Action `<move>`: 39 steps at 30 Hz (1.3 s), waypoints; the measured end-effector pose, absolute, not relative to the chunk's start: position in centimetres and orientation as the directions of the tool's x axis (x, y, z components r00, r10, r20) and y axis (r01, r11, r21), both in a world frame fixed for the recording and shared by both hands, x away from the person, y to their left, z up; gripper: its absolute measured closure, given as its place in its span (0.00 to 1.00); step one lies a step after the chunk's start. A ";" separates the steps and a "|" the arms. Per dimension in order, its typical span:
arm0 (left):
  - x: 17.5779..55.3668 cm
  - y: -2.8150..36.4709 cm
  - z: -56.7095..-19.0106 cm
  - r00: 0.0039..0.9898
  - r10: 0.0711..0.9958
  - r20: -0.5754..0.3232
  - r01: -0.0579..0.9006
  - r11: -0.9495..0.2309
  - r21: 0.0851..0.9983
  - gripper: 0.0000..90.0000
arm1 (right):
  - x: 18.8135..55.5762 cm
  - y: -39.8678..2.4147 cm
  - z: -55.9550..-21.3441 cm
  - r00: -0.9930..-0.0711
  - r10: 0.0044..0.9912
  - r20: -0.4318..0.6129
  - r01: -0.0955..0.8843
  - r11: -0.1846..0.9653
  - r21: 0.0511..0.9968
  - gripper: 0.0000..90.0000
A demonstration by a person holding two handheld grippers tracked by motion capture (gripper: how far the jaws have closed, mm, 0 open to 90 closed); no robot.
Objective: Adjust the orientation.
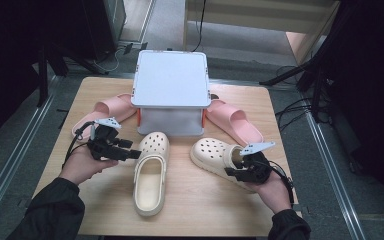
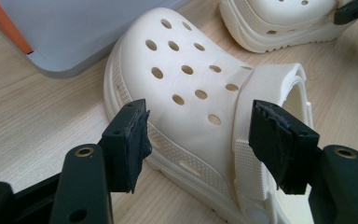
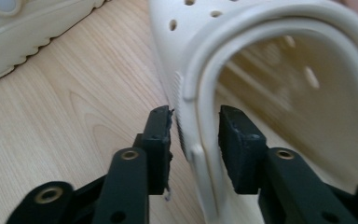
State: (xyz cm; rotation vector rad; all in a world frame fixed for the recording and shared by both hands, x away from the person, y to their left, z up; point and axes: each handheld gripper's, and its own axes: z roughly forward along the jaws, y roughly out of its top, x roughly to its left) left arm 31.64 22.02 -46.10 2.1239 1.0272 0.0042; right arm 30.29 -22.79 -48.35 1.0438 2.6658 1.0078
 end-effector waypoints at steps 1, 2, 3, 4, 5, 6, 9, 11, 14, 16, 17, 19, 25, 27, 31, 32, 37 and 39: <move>31.6 22.1 -46.1 0.677 0.671 -0.303 0.668 -0.386 0.636 0.42 | 30.4 -22.5 -48.5 -0.765 0.631 0.131 0.564 0.556 0.610 0.76; 31.5 22.2 -46.1 0.676 0.673 -0.301 0.667 -0.385 0.637 0.42 | 30.6 -22.3 -48.6 -0.772 0.625 0.121 0.556 0.571 0.604 0.79; 31.2 22.4 -46.1 0.673 0.676 -0.300 0.668 -0.382 0.638 0.43 | 30.9 -22.0 -48.7 -0.776 0.621 0.115 0.555 0.584 0.592 0.82; 31.2 22.4 -46.1 0.673 0.676 -0.300 0.668 -0.382 0.638 0.43 | 30.9 -22.0 -48.7 -0.776 0.621 0.115 0.555 0.584 0.592 0.82; 31.1 22.5 -46.1 0.672 0.679 -0.296 0.668 -0.382 0.639 0.43 | 31.1 -21.9 -48.6 -0.780 0.615 0.121 0.554 0.587 0.590 0.85; 31.0 22.6 -46.1 0.669 0.681 -0.298 0.669 -0.378 0.641 0.43 | 31.1 -21.9 -48.6 -0.780 0.615 0.121 0.554 0.587 0.590 0.85; 30.6 23.0 -46.1 0.664 0.687 -0.294 0.669 -0.370 0.645 0.44 | 31.3 -21.2 -48.2 -0.788 0.600 0.140 0.553 0.588 0.591 0.86; 30.1 23.2 -46.0 0.659 0.694 -0.290 0.667 -0.362 0.651 0.44 | 31.5 -20.7 -47.5 -0.780 0.605 0.161 0.561 0.561 0.608 0.86; 29.9 23.4 -46.0 0.658 0.697 -0.285 0.666 -0.362 0.652 0.44 | 31.6 -20.4 -47.0 -0.770 0.616 0.166 0.569 0.545 0.616 0.86; 29.7 23.5 -46.0 0.654 0.700 -0.286 0.668 -0.358 0.653 0.44 | 31.6 -20.1 -46.4 -0.759 0.629 0.167 0.575 0.528 0.625 0.86; 29.5 23.6 -46.0 0.654 0.701 -0.285 0.669 -0.359 0.651 0.44 | 31.6 -20.0 -46.2 -0.754 0.634 0.169 0.578 0.520 0.630 0.86; 29.3 23.7 -46.0 0.647 0.707 -0.285 0.672 -0.353 0.651 0.44 | 31.4 -19.3 -45.5 -0.739 0.651 0.175 0.589 0.497 0.637 0.86; 28.8 24.0 -46.1 0.643 0.711 -0.284 0.674 -0.349 0.651 0.44 | 31.2 -17.2 -45.1 -0.732 0.662 0.161 0.588 0.495 0.639 0.86; 28.6 23.9 -46.1 0.641 0.713 -0.285 0.676 -0.348 0.650 0.45 | 31.2 -16.5 -45.3 -0.730 0.664 0.164 0.595 0.499 0.630 0.86; 28.4 23.8 -46.2 0.649 0.709 -0.277 0.667 -0.354 0.656 0.45 | 31.0 -15.0 -46.2 -0.742 0.655 0.145 0.587 0.529 0.613 0.86; 28.3 23.8 -46.3 0.654 0.706 -0.273 0.661 -0.357 0.660 0.46 | 30.9 -14.7 -46.3 -0.743 0.654 0.142 0.586 0.534 0.610 0.86; 27.9 23.5 -46.6 0.655 0.704 -0.274 0.666 -0.367 0.650 0.47 | 30.5 -13.5 -46.9 -0.740 0.654 0.153 0.597 0.536 0.597 0.86; 27.8 23.3 -46.8 0.657 0.704 -0.270 0.667 -0.375 0.644 0.48 | 30.1 -12.2 -47.4 -0.742 0.653 0.151 0.603 0.551 0.577 0.85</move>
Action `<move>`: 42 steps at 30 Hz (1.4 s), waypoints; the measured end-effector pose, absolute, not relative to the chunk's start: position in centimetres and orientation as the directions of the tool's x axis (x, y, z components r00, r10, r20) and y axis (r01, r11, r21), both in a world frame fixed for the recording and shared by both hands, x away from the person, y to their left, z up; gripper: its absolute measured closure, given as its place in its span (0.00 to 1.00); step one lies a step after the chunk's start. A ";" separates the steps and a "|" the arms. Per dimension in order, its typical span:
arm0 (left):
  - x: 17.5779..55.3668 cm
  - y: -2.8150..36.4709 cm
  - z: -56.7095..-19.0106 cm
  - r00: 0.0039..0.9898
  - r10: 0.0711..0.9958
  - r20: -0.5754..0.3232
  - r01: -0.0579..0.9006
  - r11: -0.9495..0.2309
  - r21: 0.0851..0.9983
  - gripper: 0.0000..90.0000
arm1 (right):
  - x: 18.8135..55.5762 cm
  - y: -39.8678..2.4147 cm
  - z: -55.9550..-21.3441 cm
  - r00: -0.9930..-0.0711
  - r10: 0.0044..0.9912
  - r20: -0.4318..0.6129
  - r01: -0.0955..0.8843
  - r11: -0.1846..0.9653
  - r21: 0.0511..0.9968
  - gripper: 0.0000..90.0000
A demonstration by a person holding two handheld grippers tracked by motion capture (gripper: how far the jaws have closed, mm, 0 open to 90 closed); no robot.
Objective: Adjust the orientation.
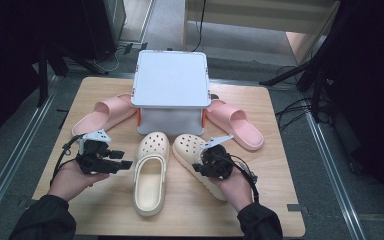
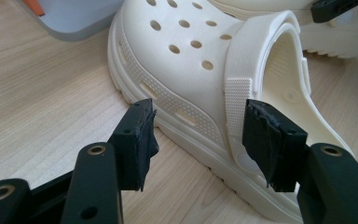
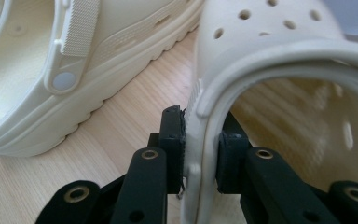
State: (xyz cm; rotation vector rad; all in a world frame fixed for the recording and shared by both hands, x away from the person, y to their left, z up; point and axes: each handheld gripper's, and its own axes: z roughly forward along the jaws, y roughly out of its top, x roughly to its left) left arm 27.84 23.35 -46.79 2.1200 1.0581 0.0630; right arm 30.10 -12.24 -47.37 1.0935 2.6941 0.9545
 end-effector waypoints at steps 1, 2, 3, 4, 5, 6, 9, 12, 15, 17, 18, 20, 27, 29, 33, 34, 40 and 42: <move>27.8 23.3 -46.8 0.655 0.704 -0.273 0.669 -0.374 0.642 0.49 | 30.0 -11.9 -47.5 -0.744 0.652 0.149 0.601 0.555 0.575 0.84; 27.7 23.3 -46.9 0.657 0.703 -0.271 0.667 -0.376 0.643 0.49 | 30.0 -11.6 -47.6 -0.745 0.650 0.150 0.602 0.558 0.570 0.84; 27.7 23.3 -46.9 0.657 0.703 -0.271 0.667 -0.376 0.643 0.49 | 30.0 -11.6 -47.6 -0.745 0.650 0.150 0.602 0.558 0.570 0.84; 27.6 23.3 -46.9 0.656 0.704 -0.273 0.669 -0.374 0.642 0.49 | 29.9 -11.2 -47.8 -0.743 0.652 0.149 0.604 0.559 0.568 0.83; 27.5 23.3 -46.9 0.658 0.702 -0.272 0.666 -0.373 0.647 0.49 | 29.9 -10.9 -47.9 -0.742 0.653 0.150 0.606 0.559 0.566 0.83; 27.3 23.3 -46.9 0.663 0.698 -0.269 0.656 -0.369 0.658 0.49 | 29.8 -10.5 -47.9 -0.740 0.654 0.154 0.607 0.554 0.570 0.82; 27.2 23.3 -47.0 0.662 0.698 -0.272 0.656 -0.365 0.661 0.50 | 29.8 -10.2 -47.9 -0.737 0.654 0.171 0.613 0.541 0.576 0.81; 27.1 23.1 -47.1 0.659 0.701 -0.274 0.661 -0.364 0.656 0.50 | 30.0 -9.9 -48.0 -0.738 0.645 0.197 0.617 0.529 0.583 0.78; 26.8 22.9 -47.2 0.661 0.699 -0.272 0.660 -0.369 0.655 0.50 | 30.2 -9.8 -48.0 -0.741 0.633 0.225 0.622 0.519 0.586 0.75; 26.7 23.0 -47.2 0.665 0.700 -0.262 0.654 -0.376 0.656 0.51 | 30.3 -10.0 -47.6 -0.739 0.630 0.239 0.626 0.509 0.591 0.72; 26.5 23.2 -47.1 0.658 0.705 -0.266 0.658 -0.366 0.658 0.51 | 30.2 -10.5 -46.9 -0.741 0.624 0.246 0.621 0.498 0.606 0.71; 26.5 23.3 -47.1 0.655 0.707 -0.266 0.658 -0.362 0.660 0.52 | 29.8 -11.3 -46.0 -0.748 0.619 0.240 0.610 0.496 0.618 0.71; 26.5 23.7 -47.1 0.637 0.723 -0.267 0.665 -0.340 0.665 0.55 | 29.6 -14.5 -44.1 -0.761 0.599 0.248 0.579 0.456 0.676 0.81; 26.5 23.6 -47.1 0.639 0.722 -0.266 0.663 -0.342 0.666 0.55 | 30.2 -16.1 -43.7 -0.750 0.610 0.255 0.586 0.436 0.683 0.89; 26.6 23.6 -47.2 0.635 0.725 -0.266 0.667 -0.341 0.663 0.58 | 30.9 -17.6 -43.5 -0.747 0.620 0.239 0.577 0.428 0.695 0.92; 26.8 23.6 -47.3 0.633 0.727 -0.266 0.671 -0.344 0.657 0.59 | 31.1 -17.8 -43.6 -0.748 0.622 0.231 0.573 0.430 0.698 0.93; 27.3 23.6 -47.9 0.614 0.749 -0.250 0.681 -0.343 0.647 0.72 | 32.1 -18.7 -45.0 -0.747 0.635 0.200 0.575 0.464 0.674 0.93; 27.5 23.5 -48.4 0.618 0.743 -0.257 0.689 -0.354 0.633 0.76 | 32.6 -18.8 -45.8 -0.748 0.634 0.199 0.582 0.481 0.656 0.93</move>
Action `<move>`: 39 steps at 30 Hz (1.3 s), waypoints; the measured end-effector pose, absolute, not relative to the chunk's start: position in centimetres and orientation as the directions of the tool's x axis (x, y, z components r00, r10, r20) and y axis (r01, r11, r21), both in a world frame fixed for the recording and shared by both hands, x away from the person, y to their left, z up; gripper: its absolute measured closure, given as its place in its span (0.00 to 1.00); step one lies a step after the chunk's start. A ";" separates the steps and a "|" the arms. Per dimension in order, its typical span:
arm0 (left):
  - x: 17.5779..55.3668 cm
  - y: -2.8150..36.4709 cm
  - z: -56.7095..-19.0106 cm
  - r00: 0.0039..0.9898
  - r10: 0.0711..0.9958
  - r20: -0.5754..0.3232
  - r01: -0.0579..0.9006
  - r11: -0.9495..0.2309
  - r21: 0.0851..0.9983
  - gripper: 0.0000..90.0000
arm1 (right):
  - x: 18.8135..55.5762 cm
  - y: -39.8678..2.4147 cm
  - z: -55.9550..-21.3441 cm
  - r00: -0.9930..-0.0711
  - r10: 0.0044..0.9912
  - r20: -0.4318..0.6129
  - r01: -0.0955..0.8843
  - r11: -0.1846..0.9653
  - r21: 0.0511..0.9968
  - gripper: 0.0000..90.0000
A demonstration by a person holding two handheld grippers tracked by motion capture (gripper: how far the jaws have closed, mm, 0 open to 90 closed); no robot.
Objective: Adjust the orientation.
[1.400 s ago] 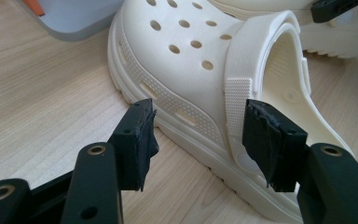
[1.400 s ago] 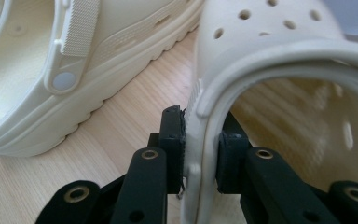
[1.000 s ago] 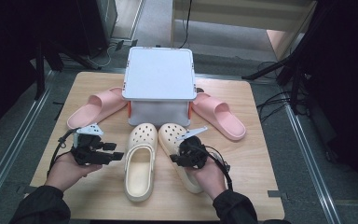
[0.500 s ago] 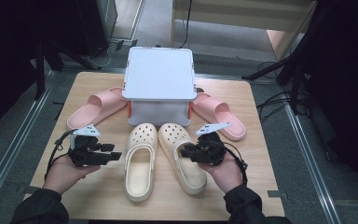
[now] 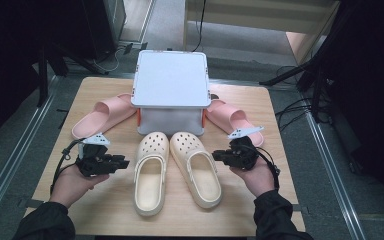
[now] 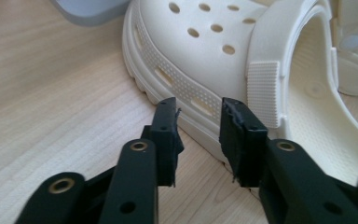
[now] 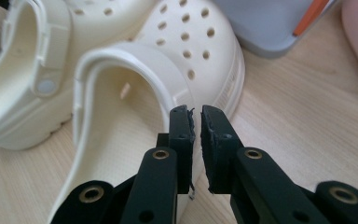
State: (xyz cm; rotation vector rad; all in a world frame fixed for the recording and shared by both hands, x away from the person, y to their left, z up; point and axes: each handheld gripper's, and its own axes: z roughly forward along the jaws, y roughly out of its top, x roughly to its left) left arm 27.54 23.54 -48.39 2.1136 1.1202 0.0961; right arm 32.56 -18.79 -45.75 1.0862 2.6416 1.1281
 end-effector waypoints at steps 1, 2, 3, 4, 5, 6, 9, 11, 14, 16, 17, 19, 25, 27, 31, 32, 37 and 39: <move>27.6 23.5 -48.6 0.620 0.740 -0.259 0.691 -0.360 0.627 0.77 | 32.7 -18.8 -46.0 -0.742 0.639 0.202 0.592 0.484 0.645 0.93; 27.7 23.4 -48.8 0.620 0.739 -0.263 0.694 -0.360 0.623 0.78 | 33.0 -18.7 -46.4 -0.745 0.636 0.203 0.595 0.494 0.635 0.93; 27.8 23.3 -49.0 0.625 0.735 -0.262 0.695 -0.372 0.615 0.78 | 33.0 -18.7 -46.4 -0.745 0.636 0.203 0.595 0.494 0.635 0.93; 28.0 23.2 -49.2 0.625 0.734 -0.264 0.698 -0.375 0.610 0.78 | 33.3 -18.6 -47.0 -0.741 0.641 0.202 0.602 0.499 0.623 0.93; 28.1 23.1 -49.5 0.626 0.733 -0.267 0.701 -0.378 0.605 0.78 | 33.3 -18.6 -47.0 -0.741 0.641 0.202 0.602 0.499 0.623 0.93; 28.2 23.0 -49.7 0.622 0.735 -0.270 0.705 -0.376 0.602 0.78 | 33.4 -18.6 -47.3 -0.736 0.646 0.200 0.609 0.504 0.612 0.92; 28.5 22.8 -50.2 0.619 0.735 -0.276 0.714 -0.381 0.588 0.78 | 34.0 -18.6 -48.1 -0.733 0.651 0.197 0.618 0.517 0.593 0.92; 28.6 22.6 -50.5 0.614 0.736 -0.285 0.720 -0.374 0.585 0.78 | 34.2 -18.3 -48.5 -0.727 0.656 0.202 0.631 0.524 0.573 0.92; 28.7 22.3 -51.1 0.616 0.732 -0.290 0.728 -0.389 0.565 0.78 | 34.6 -18.1 -48.9 -0.727 0.659 0.194 0.632 0.532 0.564 0.92; 28.8 22.0 -51.2 0.618 0.732 -0.287 0.728 -0.395 0.560 0.78 | 34.7 -17.9 -49.3 -0.726 0.660 0.194 0.637 0.538 0.552 0.92; 28.8 22.0 -51.2 0.618 0.732 -0.287 0.728 -0.395 0.560 0.79 | 34.7 -17.9 -49.3 -0.726 0.660 0.194 0.637 0.538 0.552 0.92; 28.9 22.1 -51.2 0.613 0.731 -0.300 0.735 -0.389 0.556 0.79 | 34.7 -17.4 -49.6 -0.727 0.664 0.173 0.634 0.552 0.542 0.93; 28.9 22.0 -51.2 0.609 0.729 -0.313 0.738 -0.376 0.560 0.80 | 34.6 -17.4 -49.6 -0.733 0.653 0.190 0.633 0.554 0.540 0.93; 28.9 21.9 -51.3 0.604 0.725 -0.332 0.745 -0.366 0.557 0.80 | 34.5 -17.1 -49.6 -0.739 0.647 0.188 0.628 0.561 0.539 0.93; 28.9 21.3 -51.3 0.615 0.711 -0.340 0.741 -0.373 0.559 0.80 | 34.4 -16.8 -49.6 -0.747 0.638 0.187 0.621 0.571 0.537 0.92; 28.8 20.9 -51.3 0.630 0.698 -0.340 0.732 -0.387 0.560 0.80 | 34.3 -16.8 -49.6 -0.745 0.639 0.192 0.625 0.568 0.536 0.92; 28.7 20.1 -51.3 0.642 0.684 -0.348 0.726 -0.396 0.562 0.79 | 34.3 -16.7 -49.7 -0.747 0.635 0.198 0.625 0.568 0.537 0.92; 28.7 19.8 -51.3 0.652 0.678 -0.340 0.718 -0.408 0.564 0.79 | 34.2 -16.5 -49.8 -0.749 0.631 0.201 0.623 0.570 0.536 0.92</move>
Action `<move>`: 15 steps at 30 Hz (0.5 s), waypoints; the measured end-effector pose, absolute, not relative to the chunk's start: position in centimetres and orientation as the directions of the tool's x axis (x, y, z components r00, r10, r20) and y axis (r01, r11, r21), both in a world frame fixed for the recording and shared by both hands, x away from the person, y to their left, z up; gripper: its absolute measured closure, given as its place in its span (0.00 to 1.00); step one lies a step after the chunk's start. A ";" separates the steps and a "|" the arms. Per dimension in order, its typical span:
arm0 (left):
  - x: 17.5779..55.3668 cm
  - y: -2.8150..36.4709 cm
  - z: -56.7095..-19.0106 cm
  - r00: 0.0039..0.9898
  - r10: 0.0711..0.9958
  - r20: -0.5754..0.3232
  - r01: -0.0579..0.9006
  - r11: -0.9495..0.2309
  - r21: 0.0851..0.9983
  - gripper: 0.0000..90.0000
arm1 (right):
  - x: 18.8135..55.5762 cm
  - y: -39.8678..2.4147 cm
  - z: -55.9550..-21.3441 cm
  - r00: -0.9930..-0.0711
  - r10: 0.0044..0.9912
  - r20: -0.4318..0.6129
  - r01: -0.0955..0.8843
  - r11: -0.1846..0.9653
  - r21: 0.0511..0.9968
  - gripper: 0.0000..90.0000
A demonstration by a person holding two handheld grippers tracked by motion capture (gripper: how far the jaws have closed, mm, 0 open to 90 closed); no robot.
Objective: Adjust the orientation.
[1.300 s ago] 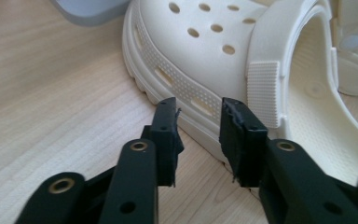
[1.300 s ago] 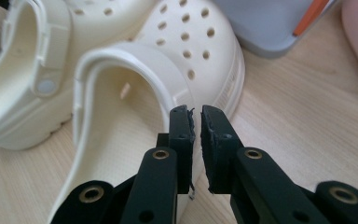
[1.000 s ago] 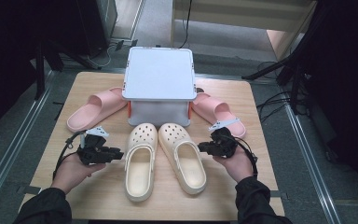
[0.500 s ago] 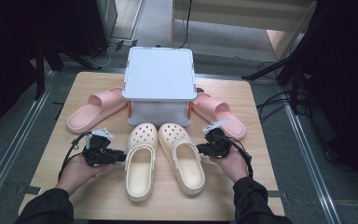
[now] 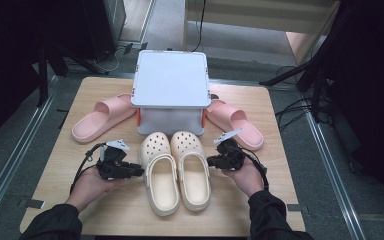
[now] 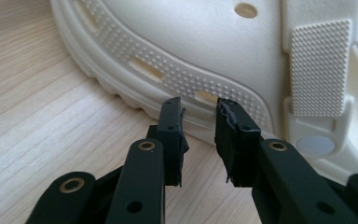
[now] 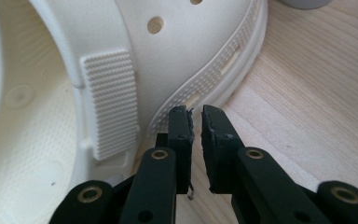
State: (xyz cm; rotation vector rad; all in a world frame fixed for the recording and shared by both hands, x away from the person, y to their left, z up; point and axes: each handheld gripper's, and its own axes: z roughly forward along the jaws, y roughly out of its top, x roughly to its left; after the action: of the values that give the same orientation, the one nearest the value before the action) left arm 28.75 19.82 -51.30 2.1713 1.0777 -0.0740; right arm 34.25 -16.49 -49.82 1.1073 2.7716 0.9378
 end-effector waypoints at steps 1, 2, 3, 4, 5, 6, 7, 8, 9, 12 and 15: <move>28.7 19.8 -51.3 0.651 0.679 -0.340 0.718 -0.406 0.566 0.79 | 34.2 -16.4 -49.9 -0.750 0.631 0.196 0.621 0.572 0.535 0.92; 28.7 19.9 -51.3 0.651 0.679 -0.339 0.718 -0.406 0.566 0.79 | 34.2 -16.4 -49.9 -0.748 0.635 0.195 0.624 0.571 0.534 0.92; 28.7 19.9 -51.3 0.651 0.680 -0.338 0.718 -0.407 0.565 0.79 | 34.3 -16.4 -50.0 -0.747 0.633 0.200 0.625 0.570 0.533 0.92; 28.7 20.0 -51.2 0.649 0.683 -0.336 0.719 -0.405 0.565 0.79 | 34.3 -16.4 -49.9 -0.746 0.635 0.201 0.627 0.568 0.532 0.91; 28.7 20.0 -51.1 0.644 0.690 -0.329 0.721 -0.405 0.563 0.78 | 34.3 -16.5 -49.9 -0.745 0.637 0.199 0.627 0.567 0.535 0.90; 28.6 20.1 -50.8 0.634 0.703 -0.322 0.725 -0.396 0.563 0.78 | 34.3 -16.7 -49.8 -0.738 0.643 0.202 0.633 0.558 0.536 0.89; 28.7 20.3 -50.4 0.630 0.708 -0.319 0.725 -0.390 0.567 0.79 | 34.4 -17.1 -49.3 -0.731 0.644 0.224 0.635 0.523 0.568 0.89; 28.7 20.6 -50.0 0.627 0.709 -0.322 0.725 -0.381 0.574 0.79 | 34.4 -17.1 -49.3 -0.731 0.644 0.224 0.635 0.523 0.568 0.89; 28.6 20.7 -49.6 0.621 0.714 -0.324 0.725 -0.366 0.584 0.81 | 34.3 -17.4 -48.7 -0.724 0.648 0.235 0.633 0.490 0.599 0.87; 28.5 21.2 -48.5 0.625 0.710 -0.323 0.717 -0.358 0.598 0.82 | 34.2 -17.7 -48.3 -0.722 0.646 0.246 0.629 0.467 0.622 0.85; 28.4 21.3 -47.8 0.628 0.708 -0.322 0.712 -0.356 0.605 0.83 | 33.9 -17.8 -47.6 -0.713 0.649 0.267 0.635 0.433 0.640 0.83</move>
State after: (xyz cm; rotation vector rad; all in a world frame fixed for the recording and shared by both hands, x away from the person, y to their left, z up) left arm 28.41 21.28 -47.83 2.1140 1.1068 -0.0069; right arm 33.86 -17.84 -47.62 1.1834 2.6436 1.1673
